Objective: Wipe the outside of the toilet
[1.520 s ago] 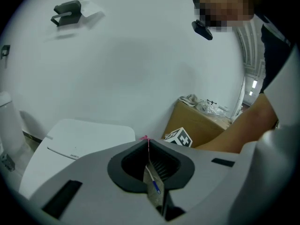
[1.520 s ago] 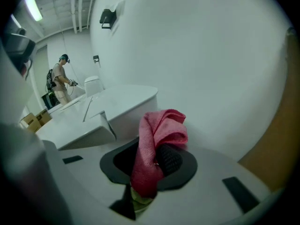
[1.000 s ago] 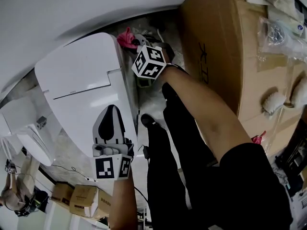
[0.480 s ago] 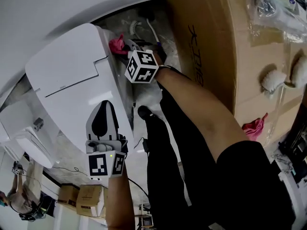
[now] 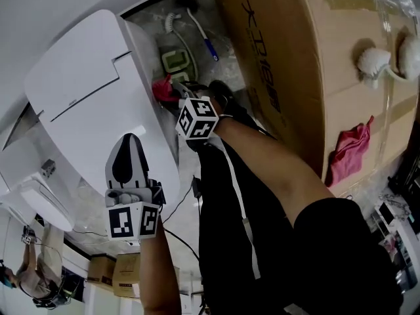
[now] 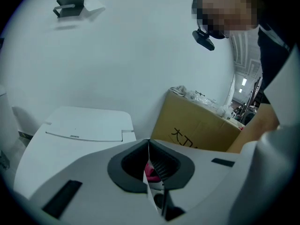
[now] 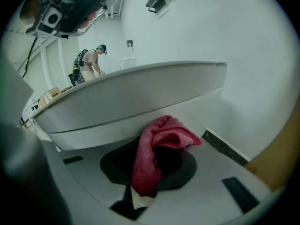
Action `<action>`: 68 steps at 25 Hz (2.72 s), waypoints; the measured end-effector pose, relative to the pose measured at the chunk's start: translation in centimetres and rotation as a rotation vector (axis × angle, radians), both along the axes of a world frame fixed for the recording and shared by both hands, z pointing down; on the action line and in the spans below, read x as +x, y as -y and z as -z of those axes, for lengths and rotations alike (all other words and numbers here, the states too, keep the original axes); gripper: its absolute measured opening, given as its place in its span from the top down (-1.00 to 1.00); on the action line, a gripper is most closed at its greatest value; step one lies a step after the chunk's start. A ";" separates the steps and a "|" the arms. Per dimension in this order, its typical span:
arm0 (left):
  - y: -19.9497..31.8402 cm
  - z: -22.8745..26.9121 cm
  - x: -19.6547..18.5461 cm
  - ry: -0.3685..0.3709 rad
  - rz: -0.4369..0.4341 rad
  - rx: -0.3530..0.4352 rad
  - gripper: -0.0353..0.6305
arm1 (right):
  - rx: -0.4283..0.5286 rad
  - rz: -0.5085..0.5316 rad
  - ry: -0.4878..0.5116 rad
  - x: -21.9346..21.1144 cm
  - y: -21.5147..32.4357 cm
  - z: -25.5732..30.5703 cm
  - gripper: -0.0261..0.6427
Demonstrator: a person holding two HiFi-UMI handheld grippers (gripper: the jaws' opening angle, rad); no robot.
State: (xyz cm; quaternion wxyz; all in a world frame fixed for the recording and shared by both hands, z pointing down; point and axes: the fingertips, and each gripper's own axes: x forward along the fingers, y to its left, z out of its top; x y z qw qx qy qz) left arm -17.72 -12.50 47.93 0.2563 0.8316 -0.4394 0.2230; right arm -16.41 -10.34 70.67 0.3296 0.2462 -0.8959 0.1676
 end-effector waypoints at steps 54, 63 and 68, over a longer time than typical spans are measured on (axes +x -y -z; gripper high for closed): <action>6.6 -1.8 3.7 0.022 0.009 -0.026 0.83 | -0.042 -0.346 0.112 8.9 13.4 1.7 0.65; 9.3 -5.3 5.2 0.054 -0.035 -0.106 0.83 | -0.089 -0.282 0.039 7.4 20.0 -3.6 0.65; 8.9 -6.5 4.6 0.086 -0.002 -0.148 0.83 | -0.062 -0.172 0.001 6.1 20.9 -5.3 0.65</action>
